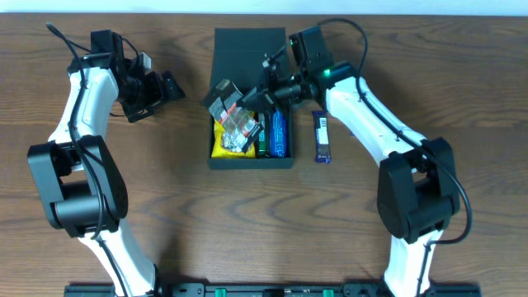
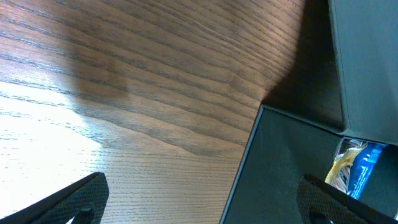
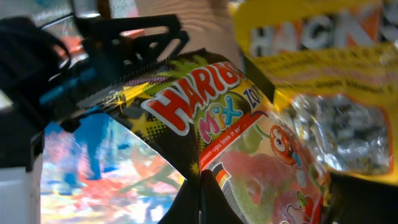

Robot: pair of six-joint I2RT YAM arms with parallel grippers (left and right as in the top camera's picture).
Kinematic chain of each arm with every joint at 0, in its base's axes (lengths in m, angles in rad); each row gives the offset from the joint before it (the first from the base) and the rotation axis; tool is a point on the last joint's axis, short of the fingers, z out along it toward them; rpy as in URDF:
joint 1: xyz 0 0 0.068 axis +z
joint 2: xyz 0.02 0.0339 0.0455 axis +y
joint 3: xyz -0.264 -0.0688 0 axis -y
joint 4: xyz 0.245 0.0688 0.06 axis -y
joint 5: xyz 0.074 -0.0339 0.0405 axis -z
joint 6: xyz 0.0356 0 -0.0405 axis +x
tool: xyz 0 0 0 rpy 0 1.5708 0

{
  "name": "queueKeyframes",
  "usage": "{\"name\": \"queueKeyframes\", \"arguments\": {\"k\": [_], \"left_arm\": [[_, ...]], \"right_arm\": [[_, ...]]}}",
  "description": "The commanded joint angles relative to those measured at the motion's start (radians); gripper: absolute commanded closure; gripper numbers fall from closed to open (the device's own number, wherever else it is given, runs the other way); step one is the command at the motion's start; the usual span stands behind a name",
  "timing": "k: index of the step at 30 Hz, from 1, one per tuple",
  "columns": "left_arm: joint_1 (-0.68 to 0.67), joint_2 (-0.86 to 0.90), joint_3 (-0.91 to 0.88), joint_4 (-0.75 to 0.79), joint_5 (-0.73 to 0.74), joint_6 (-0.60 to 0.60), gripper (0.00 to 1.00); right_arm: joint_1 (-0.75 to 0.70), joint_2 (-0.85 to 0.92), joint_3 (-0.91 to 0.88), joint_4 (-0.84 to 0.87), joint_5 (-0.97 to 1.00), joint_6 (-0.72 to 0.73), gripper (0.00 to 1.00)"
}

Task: Pack container
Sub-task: 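Push the HARIBO packet down into the box with the right gripper, then press the packed bags flat inside the box with the right gripper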

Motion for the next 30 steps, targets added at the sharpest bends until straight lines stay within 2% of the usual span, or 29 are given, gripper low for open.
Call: {"name": "queueKeyframes", "arguments": {"k": [1,8,20,27,30], "left_arm": [[-0.001,-0.010,0.024,-0.001,-0.004,0.022,0.02],[-0.001,-0.010,0.024,0.000,-0.004,0.022,0.02],[-0.001,-0.010,0.024,-0.006,-0.003,0.022,0.02],[-0.001,-0.010,0.024,-0.006,-0.003,0.022,0.03],[-0.001,-0.010,0.024,-0.008,-0.003,0.022,0.02]], "right_arm": [[-0.001,-0.008,-0.011,0.006,-0.037,0.098,0.99],[-0.009,-0.046,-0.011,-0.166,0.121,0.065,0.99],[-0.011,-0.061,-0.029,-0.257,0.219,0.095,0.99],[-0.003,-0.061,-0.029,-0.405,0.386,0.088,0.99],[-0.002,-0.070,-0.029,-0.405,0.431,0.076,0.99]]}}
